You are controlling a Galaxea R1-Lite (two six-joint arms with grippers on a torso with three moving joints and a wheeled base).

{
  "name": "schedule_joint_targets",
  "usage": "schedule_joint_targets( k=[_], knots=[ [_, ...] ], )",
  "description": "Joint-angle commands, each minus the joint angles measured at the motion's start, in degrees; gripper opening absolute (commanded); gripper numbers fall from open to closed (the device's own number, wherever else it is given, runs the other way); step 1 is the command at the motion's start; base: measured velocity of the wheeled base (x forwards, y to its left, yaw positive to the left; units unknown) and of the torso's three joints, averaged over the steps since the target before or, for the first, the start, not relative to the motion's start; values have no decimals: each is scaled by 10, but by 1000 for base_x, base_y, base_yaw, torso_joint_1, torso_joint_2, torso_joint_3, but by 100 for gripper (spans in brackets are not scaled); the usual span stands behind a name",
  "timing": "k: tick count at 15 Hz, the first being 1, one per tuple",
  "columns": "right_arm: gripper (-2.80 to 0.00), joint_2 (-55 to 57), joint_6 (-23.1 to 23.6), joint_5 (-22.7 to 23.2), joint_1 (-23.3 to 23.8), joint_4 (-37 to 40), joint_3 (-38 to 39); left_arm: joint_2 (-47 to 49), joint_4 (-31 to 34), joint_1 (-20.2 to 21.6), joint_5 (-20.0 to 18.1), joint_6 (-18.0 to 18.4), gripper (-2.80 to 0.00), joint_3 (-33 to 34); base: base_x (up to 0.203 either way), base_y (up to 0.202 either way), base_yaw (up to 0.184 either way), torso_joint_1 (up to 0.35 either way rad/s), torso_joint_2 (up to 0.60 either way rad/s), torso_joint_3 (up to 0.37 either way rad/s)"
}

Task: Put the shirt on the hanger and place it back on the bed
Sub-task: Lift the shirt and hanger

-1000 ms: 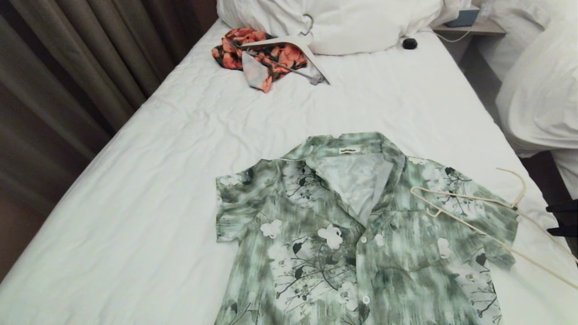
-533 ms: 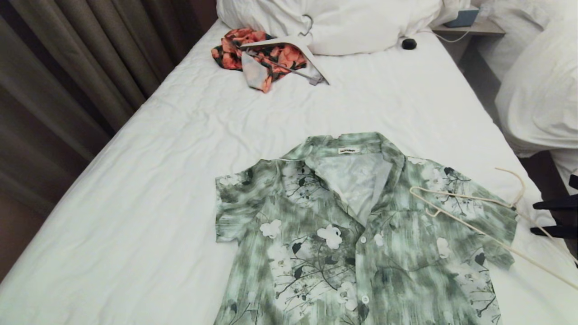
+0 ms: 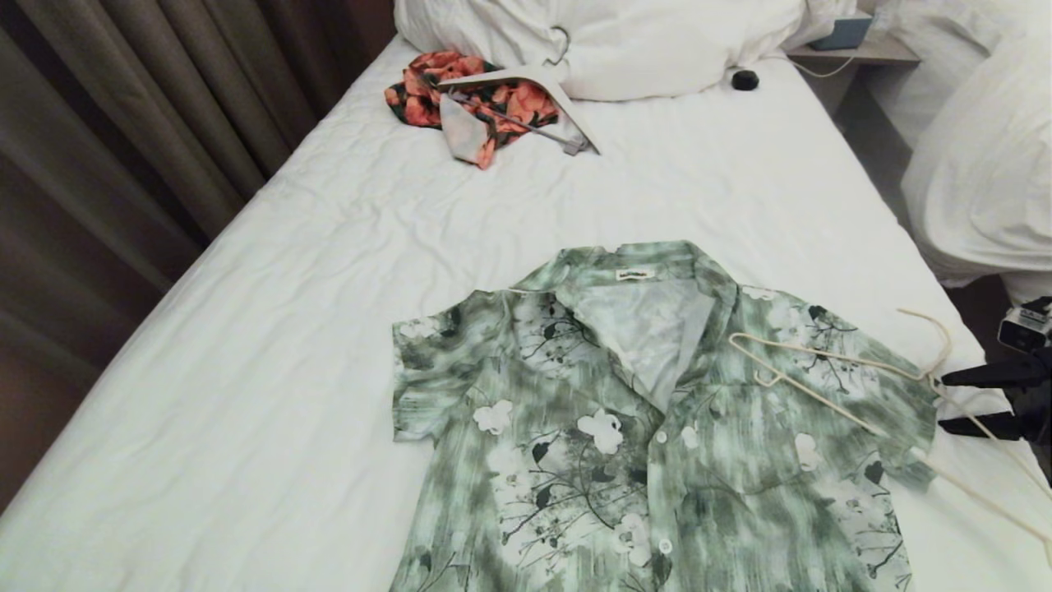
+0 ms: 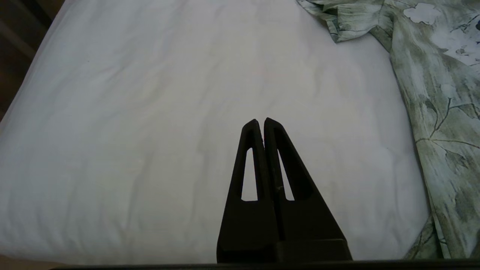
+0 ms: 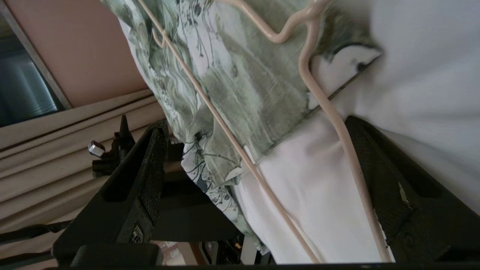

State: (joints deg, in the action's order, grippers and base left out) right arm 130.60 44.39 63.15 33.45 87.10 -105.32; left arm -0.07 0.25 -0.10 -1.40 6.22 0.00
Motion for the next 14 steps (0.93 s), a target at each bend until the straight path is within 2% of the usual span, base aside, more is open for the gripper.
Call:
schedule_joint_targets(
  k=[1,9,14],
  knots=[
    [0,-7,6,2,-4,6,11,1,0,0,0,0,-280,0,0,0,0,0,0,0],
    [0,-78,18,3,-21,6,62,1,0,0,0,0,-280,0,0,0,0,0,0,0],
    [0,-84,23,7,-34,6,64,1,0,0,0,0,-280,0,0,0,0,0,0,0]
  ],
)
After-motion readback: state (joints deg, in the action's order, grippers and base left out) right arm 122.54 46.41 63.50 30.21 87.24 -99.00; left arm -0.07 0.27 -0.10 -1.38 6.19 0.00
